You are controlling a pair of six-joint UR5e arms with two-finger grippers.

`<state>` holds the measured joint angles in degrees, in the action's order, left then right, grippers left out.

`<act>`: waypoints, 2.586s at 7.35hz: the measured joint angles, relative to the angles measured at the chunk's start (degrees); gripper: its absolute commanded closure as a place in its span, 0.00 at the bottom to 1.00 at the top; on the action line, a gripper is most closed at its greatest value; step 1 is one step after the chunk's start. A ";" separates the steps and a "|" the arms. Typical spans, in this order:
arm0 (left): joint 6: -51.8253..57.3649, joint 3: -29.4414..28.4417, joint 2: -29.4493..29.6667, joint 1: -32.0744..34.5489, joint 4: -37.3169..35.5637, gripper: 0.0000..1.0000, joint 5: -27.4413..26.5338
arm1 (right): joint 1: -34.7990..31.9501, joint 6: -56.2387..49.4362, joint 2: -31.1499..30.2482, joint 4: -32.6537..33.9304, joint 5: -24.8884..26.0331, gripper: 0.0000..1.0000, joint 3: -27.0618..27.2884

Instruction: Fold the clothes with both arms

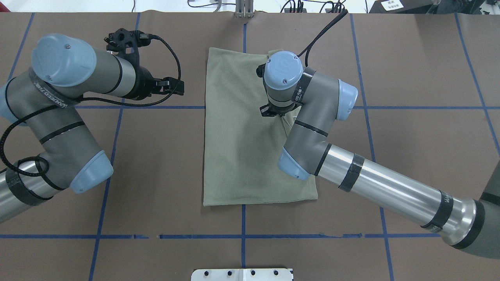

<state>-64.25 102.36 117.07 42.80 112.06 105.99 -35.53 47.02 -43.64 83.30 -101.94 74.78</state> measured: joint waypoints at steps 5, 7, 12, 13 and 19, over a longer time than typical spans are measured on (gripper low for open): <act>-0.62 0.35 0.24 -0.10 -0.08 0.00 0.02 | -1.93 -1.99 -5.74 -1.86 -0.41 1.00 3.38; -0.68 0.49 0.39 -0.11 -0.05 0.00 0.02 | -3.05 -2.30 -8.40 -1.69 -2.52 1.00 6.46; -0.70 1.80 0.37 -0.09 -0.18 0.00 0.01 | -3.71 -2.34 -10.37 -1.88 -3.18 0.66 7.66; -0.73 2.48 0.42 -0.10 -0.28 0.00 0.01 | -4.13 -2.49 -10.51 -1.92 -3.29 0.07 7.66; -0.31 4.69 0.95 0.00 -0.60 0.00 -0.09 | -7.07 -3.16 -4.18 -2.61 -3.29 0.00 1.63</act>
<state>-64.56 107.04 118.02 42.80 111.46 105.91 -42.60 43.86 -47.81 80.69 -105.23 76.41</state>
